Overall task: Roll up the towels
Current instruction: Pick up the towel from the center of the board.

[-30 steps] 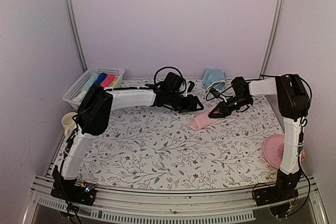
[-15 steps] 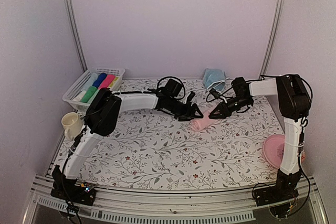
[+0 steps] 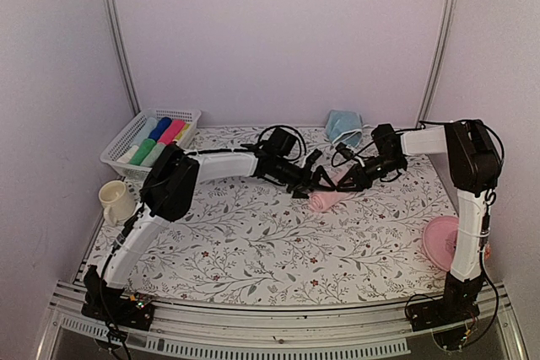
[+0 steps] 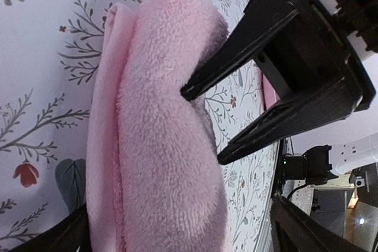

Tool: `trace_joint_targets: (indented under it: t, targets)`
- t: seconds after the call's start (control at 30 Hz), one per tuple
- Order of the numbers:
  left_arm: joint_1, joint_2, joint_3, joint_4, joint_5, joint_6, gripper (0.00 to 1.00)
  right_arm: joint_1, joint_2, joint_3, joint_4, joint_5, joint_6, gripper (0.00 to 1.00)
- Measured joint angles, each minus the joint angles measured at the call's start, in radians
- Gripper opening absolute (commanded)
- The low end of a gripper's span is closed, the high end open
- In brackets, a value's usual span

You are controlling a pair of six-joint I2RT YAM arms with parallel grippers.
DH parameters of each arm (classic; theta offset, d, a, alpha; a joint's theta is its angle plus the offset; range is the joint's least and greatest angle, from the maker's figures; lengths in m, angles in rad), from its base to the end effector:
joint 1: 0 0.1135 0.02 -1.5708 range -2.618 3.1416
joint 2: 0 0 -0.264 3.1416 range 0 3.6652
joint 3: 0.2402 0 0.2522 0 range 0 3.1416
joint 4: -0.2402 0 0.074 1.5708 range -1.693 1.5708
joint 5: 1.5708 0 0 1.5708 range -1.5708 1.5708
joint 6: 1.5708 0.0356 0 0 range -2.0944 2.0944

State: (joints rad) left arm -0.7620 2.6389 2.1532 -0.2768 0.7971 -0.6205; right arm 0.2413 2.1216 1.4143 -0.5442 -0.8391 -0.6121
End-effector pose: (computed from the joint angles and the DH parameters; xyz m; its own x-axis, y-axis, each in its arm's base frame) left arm 0.3930 -0.4102 0.1111 -0.9046 0.3017 -0.3010 0.4064 0.3980 -0.8224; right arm 0.3957 0.1247 0.1320 -0.5325 -0.5264 -0.6628 -0.8460 0.3550 0.3978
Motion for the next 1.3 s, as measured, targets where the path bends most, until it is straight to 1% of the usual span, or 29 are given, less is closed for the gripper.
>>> trace_joint_targets:
  t: [0.2,0.37,0.67,0.9,0.97,1.07,1.13,1.27,1.3]
  targets:
    - [0.0,0.021,0.021,0.001,0.023,-0.007,0.89,0.001,-0.004,-0.005,0.005,0.008,-0.008,0.37]
    - [0.0,0.027,0.025,-0.003,0.022,-0.013,0.77,0.003,-0.008,-0.011,0.012,0.016,-0.013,0.37]
    - [0.001,0.043,0.042,-0.018,0.016,-0.024,0.76,0.007,-0.023,-0.028,0.029,0.035,-0.016,0.36]
    - [0.0,0.061,0.074,-0.05,0.007,-0.037,0.68,0.012,-0.041,-0.05,0.049,0.058,-0.017,0.35]
    - [-0.001,0.068,0.085,-0.059,0.005,-0.039,0.64,0.014,-0.053,-0.066,0.061,0.069,-0.016,0.35]
    - [-0.004,0.084,0.108,-0.075,-0.003,-0.04,0.5,0.014,-0.068,-0.083,0.071,0.082,-0.014,0.35]
    - [-0.007,0.089,0.115,-0.083,-0.013,-0.04,0.36,0.014,-0.075,-0.09,0.075,0.09,-0.013,0.35]
    - [-0.012,0.103,0.125,-0.091,-0.02,-0.053,0.06,0.016,-0.088,-0.101,0.08,0.102,-0.009,0.35]
    - [-0.012,0.105,0.126,-0.09,-0.018,-0.052,0.0,0.018,-0.091,-0.103,0.081,0.103,-0.008,0.35]
